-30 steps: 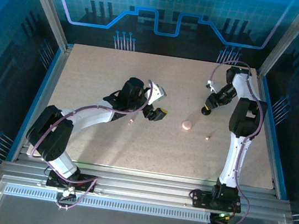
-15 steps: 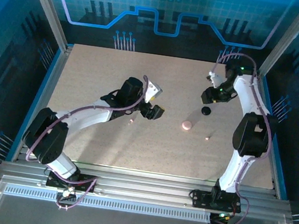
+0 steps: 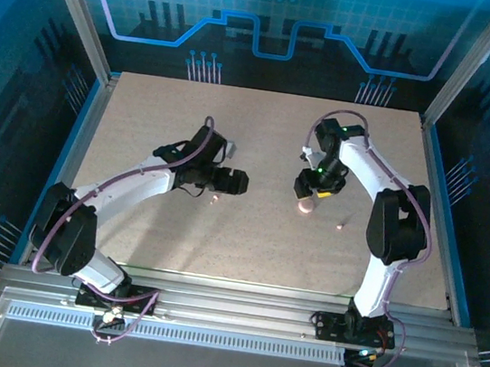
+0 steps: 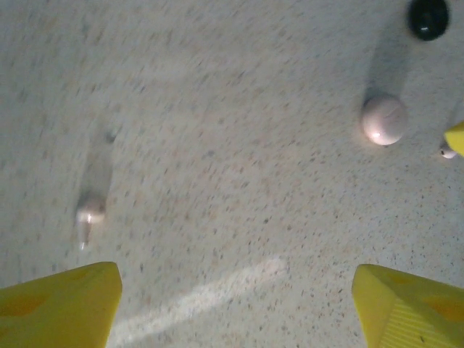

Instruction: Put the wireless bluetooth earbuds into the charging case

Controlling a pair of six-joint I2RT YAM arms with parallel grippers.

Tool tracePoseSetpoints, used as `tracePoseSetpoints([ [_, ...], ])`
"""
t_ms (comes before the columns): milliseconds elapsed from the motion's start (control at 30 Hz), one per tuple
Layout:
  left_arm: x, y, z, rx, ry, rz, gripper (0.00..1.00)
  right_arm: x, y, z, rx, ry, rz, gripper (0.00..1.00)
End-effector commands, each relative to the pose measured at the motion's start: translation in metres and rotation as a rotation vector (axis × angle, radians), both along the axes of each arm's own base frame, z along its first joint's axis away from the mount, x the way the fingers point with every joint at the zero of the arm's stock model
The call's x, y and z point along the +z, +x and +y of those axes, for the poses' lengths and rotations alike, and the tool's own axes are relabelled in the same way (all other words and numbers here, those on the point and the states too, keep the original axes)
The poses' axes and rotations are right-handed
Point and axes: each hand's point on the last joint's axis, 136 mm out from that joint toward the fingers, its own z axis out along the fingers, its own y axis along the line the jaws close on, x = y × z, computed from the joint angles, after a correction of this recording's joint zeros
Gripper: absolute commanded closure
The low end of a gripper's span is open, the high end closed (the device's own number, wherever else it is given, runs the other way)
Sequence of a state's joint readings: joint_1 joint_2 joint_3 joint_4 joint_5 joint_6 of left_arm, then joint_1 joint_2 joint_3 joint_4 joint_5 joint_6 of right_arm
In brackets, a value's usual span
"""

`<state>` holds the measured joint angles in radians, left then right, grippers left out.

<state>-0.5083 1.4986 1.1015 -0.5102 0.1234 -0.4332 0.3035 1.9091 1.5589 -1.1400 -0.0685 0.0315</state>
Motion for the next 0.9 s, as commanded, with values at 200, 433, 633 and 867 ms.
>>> tracePoseSetpoints([
  [200,-0.015,-0.036,0.033,0.151,0.038,0.177,0.16,-0.032,-0.001,0.001,0.01,-0.115,0.041,0.32],
  [433,-0.018,-0.036,0.036,0.149,0.049,0.186,0.16,-0.051,0.004,-0.007,0.013,-0.193,0.082,0.32],
  [633,-0.019,-0.034,0.036,0.144,0.053,0.184,0.16,-0.06,0.007,-0.007,0.003,-0.196,0.1,0.32],
  [867,-0.02,-0.031,0.035,0.139,0.05,0.185,0.16,-0.069,0.007,-0.005,0.004,-0.185,0.126,0.38],
])
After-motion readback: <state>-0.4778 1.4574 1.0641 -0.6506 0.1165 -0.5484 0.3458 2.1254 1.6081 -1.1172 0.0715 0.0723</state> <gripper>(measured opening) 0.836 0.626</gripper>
